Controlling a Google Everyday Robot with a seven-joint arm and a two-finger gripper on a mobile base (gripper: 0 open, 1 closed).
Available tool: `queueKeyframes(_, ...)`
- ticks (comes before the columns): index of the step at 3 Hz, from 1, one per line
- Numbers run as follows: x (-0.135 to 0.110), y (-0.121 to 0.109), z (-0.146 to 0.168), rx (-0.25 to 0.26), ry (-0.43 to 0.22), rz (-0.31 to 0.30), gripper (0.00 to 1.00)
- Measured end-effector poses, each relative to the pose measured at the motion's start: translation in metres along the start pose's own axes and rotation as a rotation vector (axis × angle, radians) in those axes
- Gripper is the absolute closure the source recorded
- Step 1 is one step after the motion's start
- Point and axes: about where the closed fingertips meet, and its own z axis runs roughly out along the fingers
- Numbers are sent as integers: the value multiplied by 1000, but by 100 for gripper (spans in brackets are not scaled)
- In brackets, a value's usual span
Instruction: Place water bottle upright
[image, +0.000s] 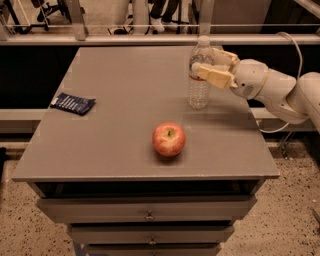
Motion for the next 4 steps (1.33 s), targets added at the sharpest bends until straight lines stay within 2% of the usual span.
queueKeyframes(1,6,3,-7,6,2,8,3)
queueKeyframes(3,10,6,-23,17,45,0,0)
queueKeyframes(4,5,5,-43,24,117,-23,0)
